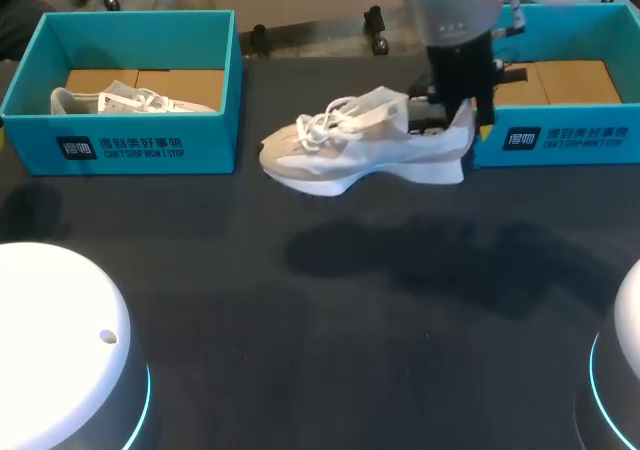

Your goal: Take the shoe out of the shoebox, open the shoe tongue, remove and reinsert the insole, then place the shoe into the shoebox

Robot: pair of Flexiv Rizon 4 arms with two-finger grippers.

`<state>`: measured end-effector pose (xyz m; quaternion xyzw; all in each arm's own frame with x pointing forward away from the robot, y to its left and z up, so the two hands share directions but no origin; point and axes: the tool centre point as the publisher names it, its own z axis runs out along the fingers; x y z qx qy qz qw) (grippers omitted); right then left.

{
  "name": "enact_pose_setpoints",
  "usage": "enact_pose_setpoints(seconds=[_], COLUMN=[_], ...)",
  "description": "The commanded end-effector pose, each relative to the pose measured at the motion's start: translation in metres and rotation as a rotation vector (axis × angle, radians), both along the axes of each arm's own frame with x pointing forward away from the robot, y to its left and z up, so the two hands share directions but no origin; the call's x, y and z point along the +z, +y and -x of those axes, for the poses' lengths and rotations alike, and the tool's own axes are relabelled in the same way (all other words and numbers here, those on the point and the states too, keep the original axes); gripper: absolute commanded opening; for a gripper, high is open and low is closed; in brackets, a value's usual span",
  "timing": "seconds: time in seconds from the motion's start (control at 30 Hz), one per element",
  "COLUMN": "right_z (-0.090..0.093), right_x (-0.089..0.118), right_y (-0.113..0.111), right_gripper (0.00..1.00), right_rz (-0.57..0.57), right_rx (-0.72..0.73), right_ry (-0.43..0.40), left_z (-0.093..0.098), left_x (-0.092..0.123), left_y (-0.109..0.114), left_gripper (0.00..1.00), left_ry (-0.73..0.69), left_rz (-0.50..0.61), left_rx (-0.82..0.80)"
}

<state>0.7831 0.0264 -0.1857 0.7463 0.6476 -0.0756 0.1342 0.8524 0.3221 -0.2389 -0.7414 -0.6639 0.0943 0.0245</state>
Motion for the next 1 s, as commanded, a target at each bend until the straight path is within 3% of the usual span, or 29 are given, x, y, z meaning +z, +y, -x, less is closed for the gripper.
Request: enact_pose_setpoints(seconds=[0.03, 0.87, 1.0], right_z=[0.002, 0.002, 0.018], right_x=[-0.006, -0.006, -0.017], right_y=[0.01, 0.01, 0.02], right_gripper=[0.0, 0.0, 0.0], right_rz=[-0.005, -0.005, -0.009], right_rx=[-0.018, -0.018, 0.002], right_ry=[0.0, 0.0, -0.006], left_z=[0.001, 0.001, 0.001], left_x=[0.0, 0.0, 0.0], left_y=[0.0, 0.0, 0.0], left_gripper=[1.0, 1.0, 1.0], left_ry=[-0.004, -0.004, -0.004], left_rz=[-0.003, -0.003, -0.003], left_rx=[0.0, 0.0, 0.0])
